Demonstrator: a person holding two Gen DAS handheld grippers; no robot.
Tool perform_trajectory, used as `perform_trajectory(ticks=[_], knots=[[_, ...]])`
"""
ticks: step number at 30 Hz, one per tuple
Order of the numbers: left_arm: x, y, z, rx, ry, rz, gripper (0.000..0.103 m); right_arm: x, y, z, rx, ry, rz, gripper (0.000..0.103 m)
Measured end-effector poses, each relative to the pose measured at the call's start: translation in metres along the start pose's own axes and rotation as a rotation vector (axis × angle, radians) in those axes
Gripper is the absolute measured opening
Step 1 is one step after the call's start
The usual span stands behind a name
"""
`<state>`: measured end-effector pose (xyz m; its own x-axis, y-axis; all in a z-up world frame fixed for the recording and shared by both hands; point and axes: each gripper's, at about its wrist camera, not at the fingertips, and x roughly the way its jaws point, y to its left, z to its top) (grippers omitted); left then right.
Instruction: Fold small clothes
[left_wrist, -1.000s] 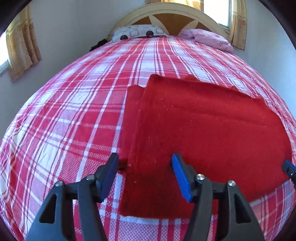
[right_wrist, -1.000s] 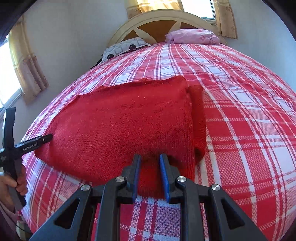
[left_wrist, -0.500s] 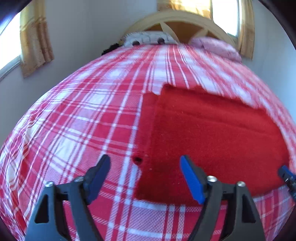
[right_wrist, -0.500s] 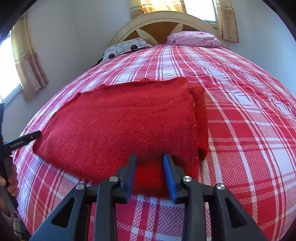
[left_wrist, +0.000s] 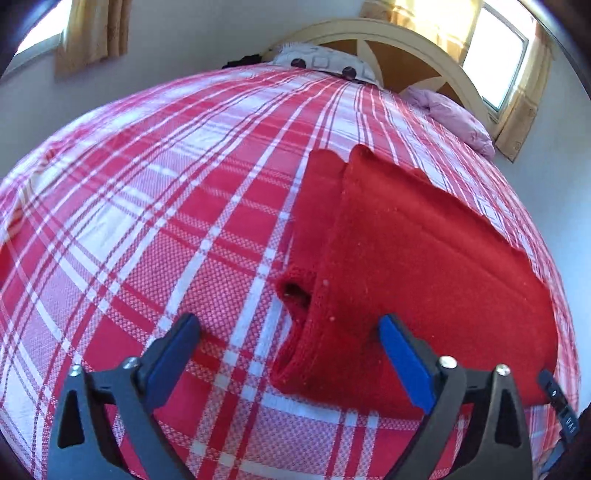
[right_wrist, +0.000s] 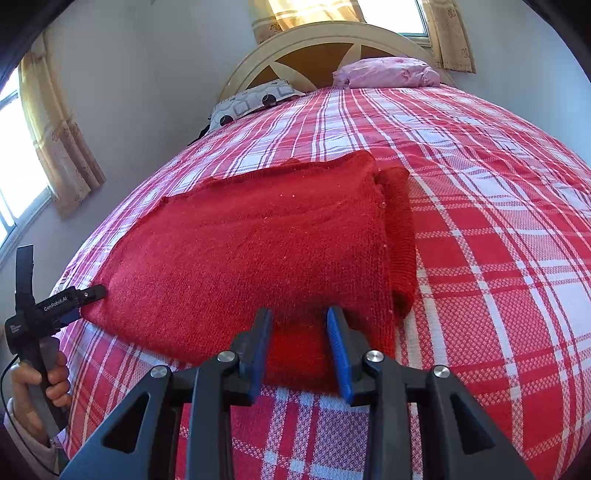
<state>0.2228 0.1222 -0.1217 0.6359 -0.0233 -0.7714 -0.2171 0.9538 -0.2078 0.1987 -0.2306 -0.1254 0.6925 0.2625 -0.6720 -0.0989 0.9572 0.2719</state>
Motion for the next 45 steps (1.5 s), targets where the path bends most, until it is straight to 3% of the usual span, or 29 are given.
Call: perform_trajectory(ticks=[7, 9, 11, 14, 19, 21, 23, 25, 28, 31, 33, 34, 37, 39, 42, 45], knots=[[-0.005, 0.012, 0.0, -0.098, 0.022, -0.147, 0.047, 0.0, 0.001, -0.001, -0.004, 0.0, -0.005, 0.033], [-0.004, 0.015, 0.001, -0.136, 0.034, -0.191, 0.025, 0.0, 0.001, 0.0, -0.009, 0.001, -0.01, 0.033], [-0.004, 0.015, 0.0, -0.155, 0.041, -0.207, 0.016, 0.0, 0.003, 0.0, -0.016, 0.002, -0.018, 0.033], [-0.009, 0.013, 0.001, -0.174, 0.028, -0.224, 0.012, -0.003, 0.005, 0.002, -0.021, -0.001, -0.021, 0.033], [-0.022, 0.016, 0.005, -0.198, -0.006, -0.267, 0.011, -0.026, 0.014, 0.02, 0.072, -0.071, 0.078, 0.033], [-0.029, 0.014, 0.007, -0.203, -0.027, -0.289, 0.01, -0.027, 0.032, 0.036, 0.052, -0.062, 0.137, 0.033], [-0.035, 0.01, 0.008, -0.19, -0.054, -0.303, 0.008, -0.019, 0.055, 0.052, 0.004, -0.034, 0.182, 0.038], [-0.038, 0.004, 0.008, -0.168, -0.077, -0.317, 0.007, -0.01, 0.073, 0.064, -0.021, -0.013, 0.225, 0.056], [-0.034, -0.006, 0.008, -0.142, -0.077, -0.333, 0.007, 0.021, 0.108, 0.087, -0.061, 0.063, 0.29, 0.057], [-0.031, -0.007, 0.004, -0.144, -0.074, -0.303, 0.007, 0.058, 0.134, 0.109, -0.057, 0.167, 0.332, 0.057], [-0.034, 0.0, -0.001, -0.161, -0.096, -0.209, 0.007, 0.075, 0.146, 0.117, -0.033, 0.205, 0.351, 0.057], [-0.035, 0.004, -0.002, -0.166, -0.101, -0.182, 0.01, 0.078, 0.15, 0.116, -0.028, 0.205, 0.356, 0.057], [-0.03, 0.018, -0.004, -0.17, -0.072, -0.161, 0.03, 0.083, 0.164, 0.111, -0.056, 0.193, 0.362, 0.057], [-0.023, 0.026, -0.004, -0.191, -0.039, -0.159, 0.053, 0.087, 0.171, 0.1, -0.091, 0.193, 0.347, 0.057], [-0.022, 0.037, -0.013, -0.258, -0.037, -0.202, 0.057, 0.087, 0.173, 0.086, -0.097, 0.224, 0.357, 0.057], [-0.021, 0.029, -0.016, -0.235, -0.04, -0.217, 0.06, 0.085, 0.166, 0.08, -0.098, 0.223, 0.339, 0.057]])
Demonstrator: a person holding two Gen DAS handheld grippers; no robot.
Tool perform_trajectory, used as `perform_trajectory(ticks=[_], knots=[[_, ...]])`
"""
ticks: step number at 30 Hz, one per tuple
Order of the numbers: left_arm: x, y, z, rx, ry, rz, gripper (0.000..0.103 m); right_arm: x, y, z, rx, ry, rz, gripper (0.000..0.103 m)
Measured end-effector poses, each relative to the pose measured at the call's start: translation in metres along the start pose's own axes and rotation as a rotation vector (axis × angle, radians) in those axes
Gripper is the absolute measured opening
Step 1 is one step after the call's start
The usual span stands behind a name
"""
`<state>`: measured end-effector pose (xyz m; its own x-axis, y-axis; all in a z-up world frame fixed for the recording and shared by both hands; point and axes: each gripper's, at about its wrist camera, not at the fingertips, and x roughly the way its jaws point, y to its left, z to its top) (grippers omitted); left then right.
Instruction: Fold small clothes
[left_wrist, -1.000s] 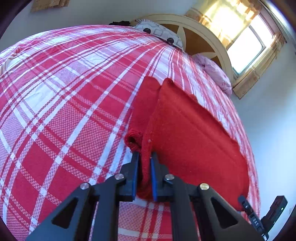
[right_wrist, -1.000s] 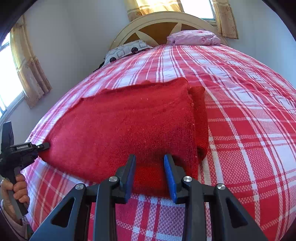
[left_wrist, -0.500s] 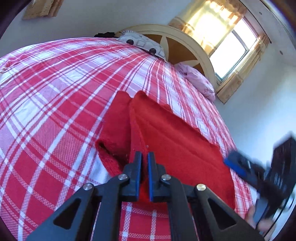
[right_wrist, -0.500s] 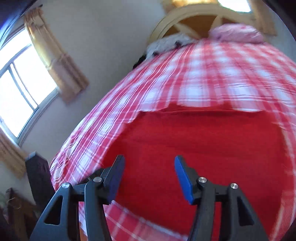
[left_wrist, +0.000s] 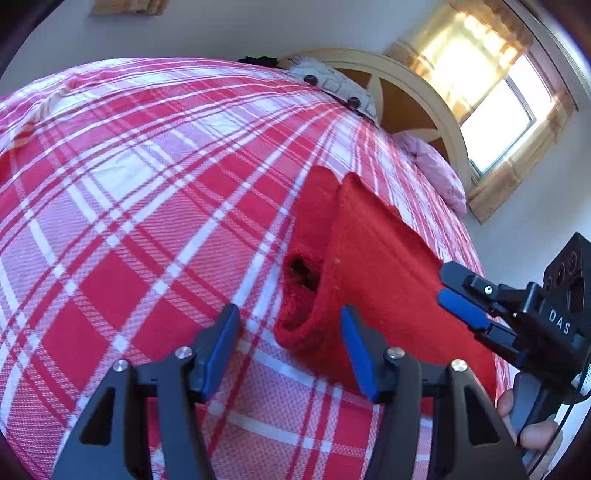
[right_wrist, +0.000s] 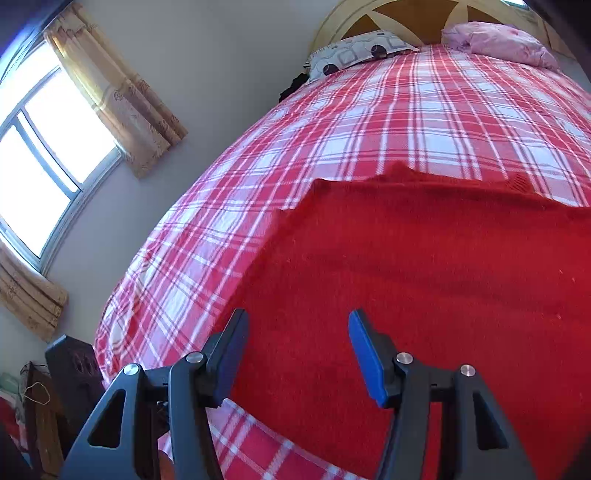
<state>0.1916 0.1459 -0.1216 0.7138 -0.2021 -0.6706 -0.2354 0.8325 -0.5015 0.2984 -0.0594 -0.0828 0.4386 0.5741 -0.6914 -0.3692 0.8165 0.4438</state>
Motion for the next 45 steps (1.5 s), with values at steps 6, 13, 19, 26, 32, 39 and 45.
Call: perform_trajectory(ticks=[6, 13, 19, 26, 32, 39, 45], knots=[[0.015, -0.007, -0.005, -0.031, 0.063, -0.095, 0.017, -0.014, -0.008, -0.011, 0.019, -0.017, -0.009, 0.057], [0.008, -0.011, -0.004, -0.064, 0.015, -0.155, 0.011, -0.009, 0.01, 0.012, -0.055, 0.016, -0.016, 0.057], [-0.014, -0.047, -0.008, 0.1, -0.119, -0.145, 0.011, 0.039, 0.022, 0.065, -0.01, 0.149, 0.058, 0.061], [-0.012, -0.059, -0.01, 0.15, -0.154, -0.156, 0.01, 0.105, 0.039, 0.103, -0.031, 0.322, 0.002, 0.073], [-0.014, -0.07, -0.017, 0.225, -0.2, -0.138, 0.01, 0.156, 0.074, 0.107, -0.192, 0.464, -0.108, 0.074], [-0.014, -0.068, -0.017, 0.241, -0.202, -0.124, 0.01, 0.181, 0.081, 0.099, -0.314, 0.49, -0.26, 0.074], [-0.02, -0.068, -0.013, 0.249, -0.196, -0.114, 0.01, 0.152, 0.048, 0.104, -0.197, 0.444, -0.192, 0.017]])
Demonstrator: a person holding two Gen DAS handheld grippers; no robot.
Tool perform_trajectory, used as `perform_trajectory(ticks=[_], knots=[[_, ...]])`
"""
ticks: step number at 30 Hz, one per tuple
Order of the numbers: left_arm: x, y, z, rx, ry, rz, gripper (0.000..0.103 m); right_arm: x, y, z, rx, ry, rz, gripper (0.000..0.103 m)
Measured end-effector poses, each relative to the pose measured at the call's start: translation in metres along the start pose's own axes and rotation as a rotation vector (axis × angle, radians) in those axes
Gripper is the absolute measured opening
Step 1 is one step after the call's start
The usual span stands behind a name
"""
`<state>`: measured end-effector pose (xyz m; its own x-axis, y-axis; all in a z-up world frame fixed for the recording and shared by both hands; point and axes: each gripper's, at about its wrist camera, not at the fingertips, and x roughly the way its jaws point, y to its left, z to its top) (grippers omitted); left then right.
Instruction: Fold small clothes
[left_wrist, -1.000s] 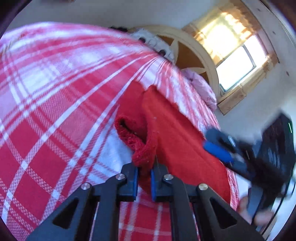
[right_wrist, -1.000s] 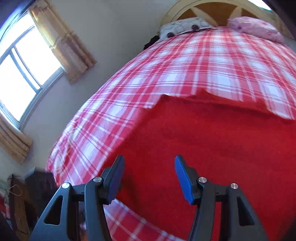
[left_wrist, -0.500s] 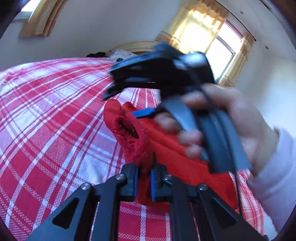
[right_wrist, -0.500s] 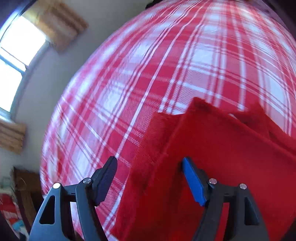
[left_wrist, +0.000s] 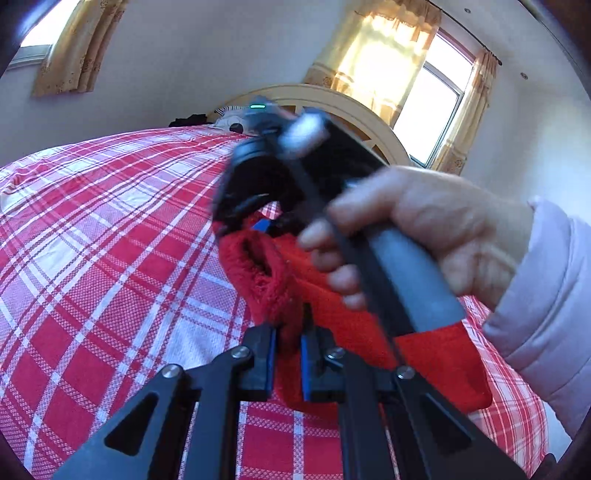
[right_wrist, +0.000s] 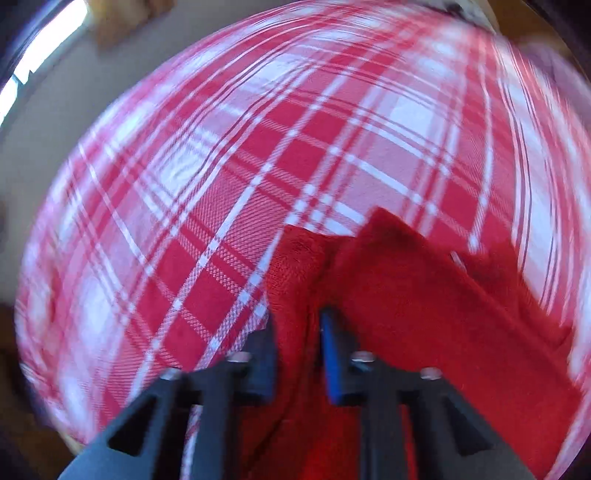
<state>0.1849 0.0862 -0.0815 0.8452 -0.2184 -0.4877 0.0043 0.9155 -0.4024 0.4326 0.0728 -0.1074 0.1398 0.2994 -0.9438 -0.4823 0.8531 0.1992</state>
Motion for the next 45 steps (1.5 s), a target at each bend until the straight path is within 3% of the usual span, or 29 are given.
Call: perform_trajectory(ticks=[4, 7, 9, 16, 21, 26, 31, 38, 41, 43, 45], knots=[[-0.005, -0.005, 0.004, 0.011, -0.01, -0.019, 0.01, -0.034, -0.057, -0.023, 0.213, -0.136, 0.273, 0.016], [-0.008, -0.017, 0.008, 0.038, -0.014, -0.043, 0.01, -0.065, -0.097, -0.046, 0.333, -0.237, 0.402, 0.015], [-0.01, -0.033, 0.011, 0.073, -0.02, -0.064, 0.01, -0.087, -0.117, -0.057, 0.367, -0.285, 0.437, 0.015], [-0.008, -0.097, 0.008, 0.19, -0.027, -0.158, 0.01, -0.156, -0.198, -0.117, 0.415, -0.402, 0.422, 0.015], [-0.001, -0.156, -0.014, 0.3, 0.0, -0.221, 0.01, -0.17, -0.25, -0.166, 0.466, -0.451, 0.405, 0.015], [0.014, -0.2, -0.049, 0.427, 0.041, -0.236, 0.01, -0.165, -0.293, -0.205, 0.514, -0.494, 0.399, 0.015], [0.032, -0.218, -0.081, 0.541, 0.107, -0.208, 0.01, -0.139, -0.321, -0.236, 0.56, -0.471, 0.358, 0.015], [0.034, -0.227, -0.087, 0.615, 0.178, -0.201, 0.013, -0.117, -0.336, -0.268, 0.65, -0.542, 0.393, 0.015], [0.03, -0.227, -0.09, 0.643, 0.221, -0.216, 0.024, -0.111, -0.336, -0.278, 0.666, -0.56, 0.385, 0.015], [0.018, -0.223, -0.093, 0.669, 0.254, -0.246, 0.043, -0.112, -0.338, -0.285, 0.687, -0.576, 0.392, 0.014], [0.0, -0.214, -0.095, 0.705, 0.268, -0.273, 0.086, -0.117, -0.339, -0.294, 0.705, -0.586, 0.385, 0.016]])
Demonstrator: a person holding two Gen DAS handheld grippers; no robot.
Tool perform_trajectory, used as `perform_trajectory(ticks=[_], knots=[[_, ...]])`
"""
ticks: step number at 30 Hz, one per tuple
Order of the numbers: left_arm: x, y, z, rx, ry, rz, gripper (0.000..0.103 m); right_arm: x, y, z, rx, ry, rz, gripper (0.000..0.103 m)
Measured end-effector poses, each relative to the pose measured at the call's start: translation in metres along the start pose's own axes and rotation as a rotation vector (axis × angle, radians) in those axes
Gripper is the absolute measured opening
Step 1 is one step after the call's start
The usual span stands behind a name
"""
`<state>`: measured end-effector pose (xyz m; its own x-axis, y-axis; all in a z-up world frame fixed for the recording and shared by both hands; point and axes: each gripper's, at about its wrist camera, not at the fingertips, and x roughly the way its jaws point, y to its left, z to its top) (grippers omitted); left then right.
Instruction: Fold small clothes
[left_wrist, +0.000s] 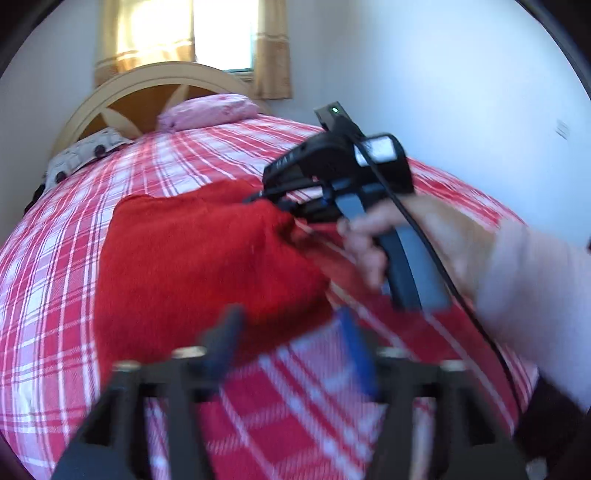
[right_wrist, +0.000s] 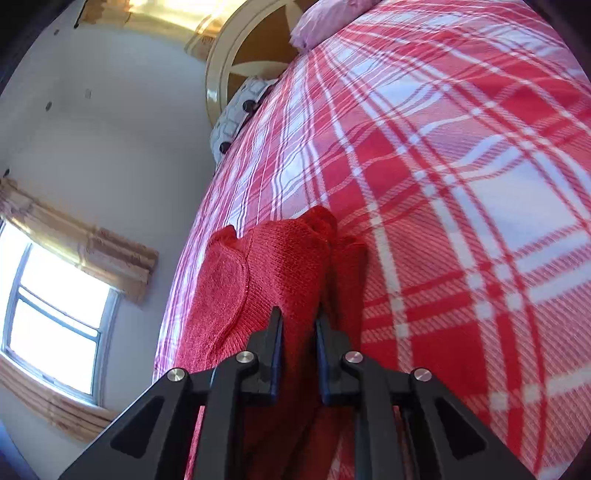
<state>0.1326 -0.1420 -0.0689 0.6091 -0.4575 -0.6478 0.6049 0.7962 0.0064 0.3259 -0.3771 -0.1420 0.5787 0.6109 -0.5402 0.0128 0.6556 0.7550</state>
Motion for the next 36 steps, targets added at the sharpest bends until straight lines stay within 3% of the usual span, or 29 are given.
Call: perform_trajectory(ticks=[1, 3, 5, 8, 11, 13, 15, 17, 18, 22, 29, 33, 36], knots=[[-0.011, 0.0, -0.006, 0.012, -0.012, -0.002, 0.09, -0.012, 0.002, -0.003, -0.001, -0.022, -0.046, 0.031], [-0.034, 0.006, -0.02, 0.015, -0.041, 0.002, 0.093, -0.037, 0.01, -0.01, -0.034, -0.09, -0.156, 0.042], [-0.044, 0.017, -0.029, -0.021, -0.04, 0.014, 0.093, -0.063, 0.022, -0.025, -0.073, -0.153, -0.173, 0.042], [-0.047, 0.05, -0.035, -0.174, -0.016, 0.05, 0.093, -0.092, 0.058, -0.064, -0.206, -0.186, -0.131, 0.042], [-0.04, 0.085, -0.037, -0.357, 0.021, 0.1, 0.093, -0.092, 0.101, -0.103, -0.413, -0.153, -0.13, 0.042], [-0.04, 0.099, -0.041, -0.446, 0.037, 0.114, 0.093, -0.073, 0.12, -0.123, -0.525, -0.112, -0.195, 0.042], [-0.041, 0.109, -0.043, -0.5, 0.055, 0.132, 0.093, -0.058, 0.118, -0.134, -0.547, -0.065, -0.236, 0.042], [-0.046, 0.114, -0.046, -0.514, 0.06, 0.16, 0.093, -0.036, 0.106, -0.134, -0.509, 0.003, -0.267, 0.036], [-0.048, 0.117, -0.048, -0.516, 0.056, 0.17, 0.093, -0.026, 0.098, -0.135, -0.49, 0.032, -0.298, 0.023], [-0.05, 0.13, -0.05, -0.508, 0.067, 0.194, 0.093, -0.03, 0.086, -0.142, -0.42, 0.024, -0.3, 0.009], [-0.024, 0.14, -0.026, -0.447, 0.073, 0.192, 0.093, -0.036, 0.067, -0.152, -0.295, 0.042, -0.218, 0.007], [-0.015, 0.144, -0.009, -0.45, 0.089, 0.201, 0.093, -0.045, 0.078, -0.148, -0.318, 0.071, -0.23, 0.007], [-0.005, 0.144, 0.002, -0.437, 0.093, 0.207, 0.093, -0.065, 0.102, -0.14, -0.388, -0.058, -0.299, 0.01]])
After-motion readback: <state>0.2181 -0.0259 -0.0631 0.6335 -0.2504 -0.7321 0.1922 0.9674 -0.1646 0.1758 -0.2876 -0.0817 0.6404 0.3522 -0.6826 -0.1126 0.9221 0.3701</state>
